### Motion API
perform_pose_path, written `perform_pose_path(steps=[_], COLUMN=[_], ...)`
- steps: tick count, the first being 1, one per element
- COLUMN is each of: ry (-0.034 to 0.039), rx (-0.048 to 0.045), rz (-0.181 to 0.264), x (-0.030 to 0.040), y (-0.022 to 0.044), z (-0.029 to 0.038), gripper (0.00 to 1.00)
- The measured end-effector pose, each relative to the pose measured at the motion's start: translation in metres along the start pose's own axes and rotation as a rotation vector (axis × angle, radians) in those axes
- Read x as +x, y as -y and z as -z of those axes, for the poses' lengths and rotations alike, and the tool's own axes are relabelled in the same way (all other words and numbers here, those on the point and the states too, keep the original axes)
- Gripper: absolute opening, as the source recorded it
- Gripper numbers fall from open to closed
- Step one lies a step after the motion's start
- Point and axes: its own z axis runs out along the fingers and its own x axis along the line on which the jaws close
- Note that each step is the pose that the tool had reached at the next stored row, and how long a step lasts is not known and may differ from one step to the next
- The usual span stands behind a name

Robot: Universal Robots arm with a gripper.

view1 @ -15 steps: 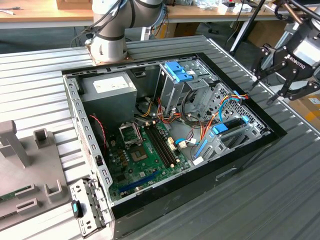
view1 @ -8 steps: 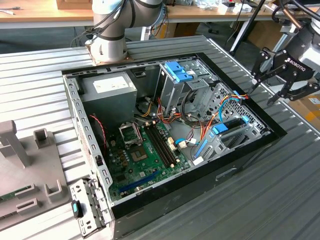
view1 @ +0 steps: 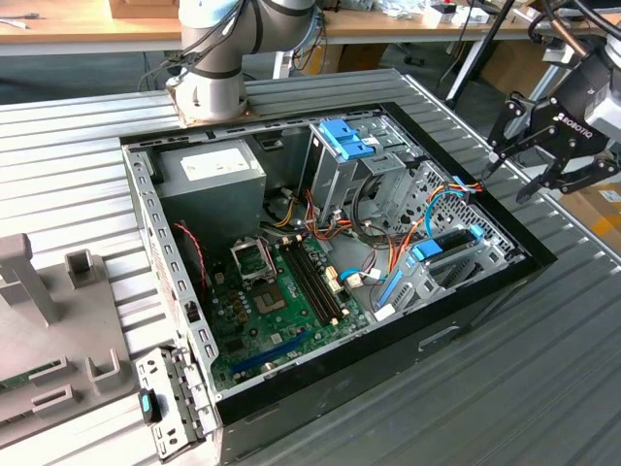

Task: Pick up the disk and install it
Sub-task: 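Insert the disk into the insertion slot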

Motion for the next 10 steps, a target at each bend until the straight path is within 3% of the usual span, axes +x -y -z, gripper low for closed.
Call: perform_pose_path(steps=[4, 8, 10], ry=[0.0000, 0.0127, 0.0148], rx=[-0.0004, -0.0022, -0.0035], rz=[0.003, 0.064, 0.080], x=[0.0009, 0.0017, 0.0029], y=[-0.0004, -0.0002, 0.0011], z=[-0.0065, -0.0101, -0.0126], gripper=[0.58, 0.58, 0.58])
